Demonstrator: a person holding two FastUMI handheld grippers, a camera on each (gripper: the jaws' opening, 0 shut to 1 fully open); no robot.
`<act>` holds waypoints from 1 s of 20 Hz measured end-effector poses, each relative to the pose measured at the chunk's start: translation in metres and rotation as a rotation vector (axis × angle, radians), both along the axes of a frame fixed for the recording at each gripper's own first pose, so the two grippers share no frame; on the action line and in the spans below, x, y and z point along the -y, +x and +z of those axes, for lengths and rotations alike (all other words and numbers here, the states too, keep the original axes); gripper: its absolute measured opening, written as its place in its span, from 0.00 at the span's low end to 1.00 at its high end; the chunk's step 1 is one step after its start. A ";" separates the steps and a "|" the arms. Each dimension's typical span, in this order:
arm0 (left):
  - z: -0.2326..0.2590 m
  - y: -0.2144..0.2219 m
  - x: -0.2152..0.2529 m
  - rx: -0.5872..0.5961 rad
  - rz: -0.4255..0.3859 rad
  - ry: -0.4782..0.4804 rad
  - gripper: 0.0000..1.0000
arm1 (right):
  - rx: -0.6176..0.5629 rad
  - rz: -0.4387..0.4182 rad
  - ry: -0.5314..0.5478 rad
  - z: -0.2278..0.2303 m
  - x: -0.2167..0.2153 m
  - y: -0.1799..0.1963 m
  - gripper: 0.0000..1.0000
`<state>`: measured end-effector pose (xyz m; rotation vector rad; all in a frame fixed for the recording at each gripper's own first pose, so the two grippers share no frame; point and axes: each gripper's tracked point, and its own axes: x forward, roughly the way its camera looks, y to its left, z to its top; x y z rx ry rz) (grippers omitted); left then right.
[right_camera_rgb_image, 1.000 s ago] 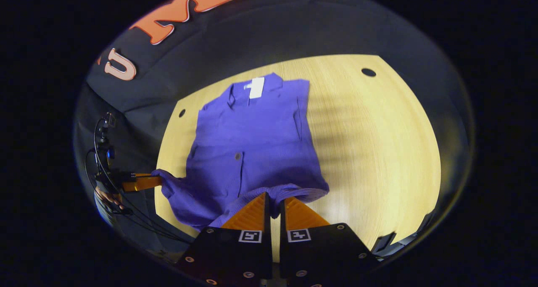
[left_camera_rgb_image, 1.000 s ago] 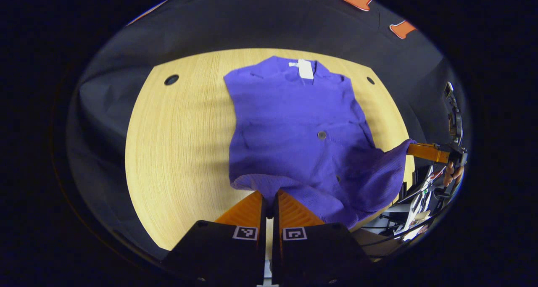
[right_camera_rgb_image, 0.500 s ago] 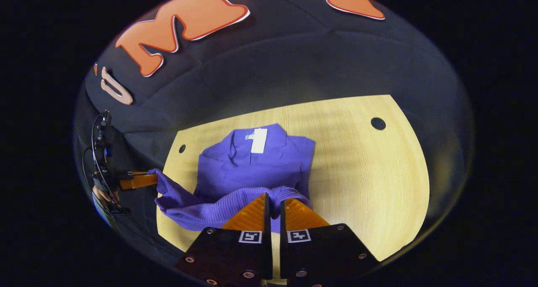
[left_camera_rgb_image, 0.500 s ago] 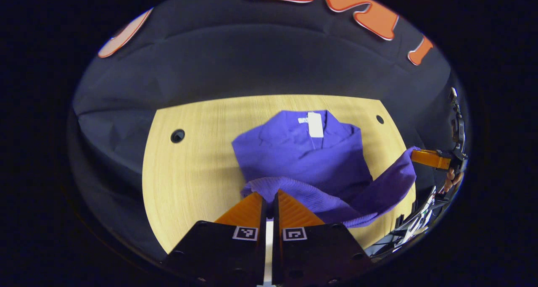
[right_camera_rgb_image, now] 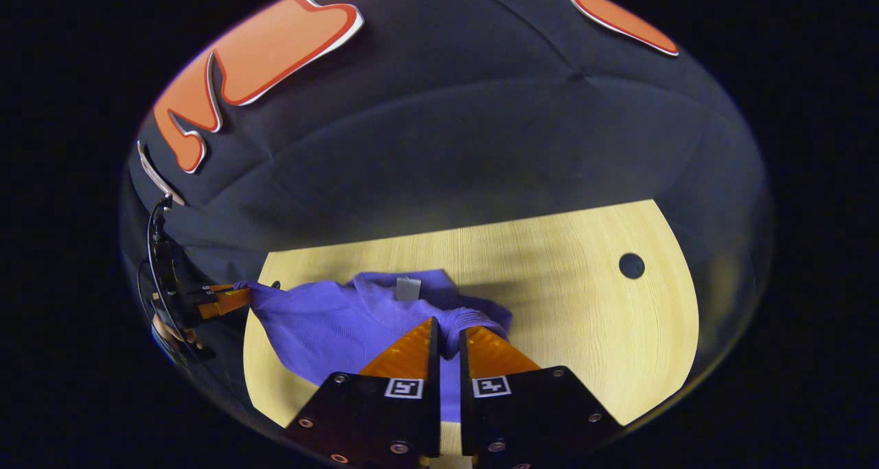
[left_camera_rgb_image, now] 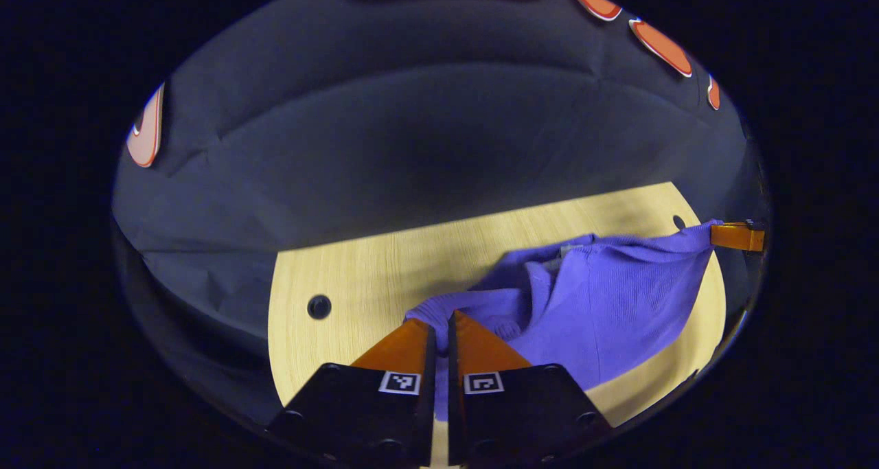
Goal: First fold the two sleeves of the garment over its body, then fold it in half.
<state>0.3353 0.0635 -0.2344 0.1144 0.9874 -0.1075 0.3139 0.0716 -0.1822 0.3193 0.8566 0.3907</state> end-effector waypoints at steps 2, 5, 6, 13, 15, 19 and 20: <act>0.020 0.015 0.006 0.106 0.006 0.007 0.23 | 0.049 0.004 -0.014 0.003 -0.001 0.005 0.24; 0.051 0.017 0.005 0.211 0.002 0.015 0.49 | 0.110 -0.005 -0.034 0.014 0.009 0.004 0.53; 0.062 0.016 0.007 0.232 0.005 0.014 0.65 | 0.128 -0.005 -0.042 0.018 0.011 0.002 0.60; 0.147 -0.020 -0.013 0.399 0.050 -0.037 0.91 | 0.374 -0.070 -0.155 0.095 0.046 -0.029 0.95; 0.175 -0.036 -0.017 0.464 0.057 -0.049 0.97 | 0.450 -0.095 -0.183 0.121 0.054 -0.044 0.96; 0.229 -0.079 -0.016 0.575 0.079 -0.081 0.99 | 0.611 -0.180 -0.209 0.180 0.075 -0.080 0.95; 0.242 -0.093 -0.015 0.601 0.087 -0.099 0.99 | 0.645 -0.201 -0.200 0.195 0.079 -0.092 0.95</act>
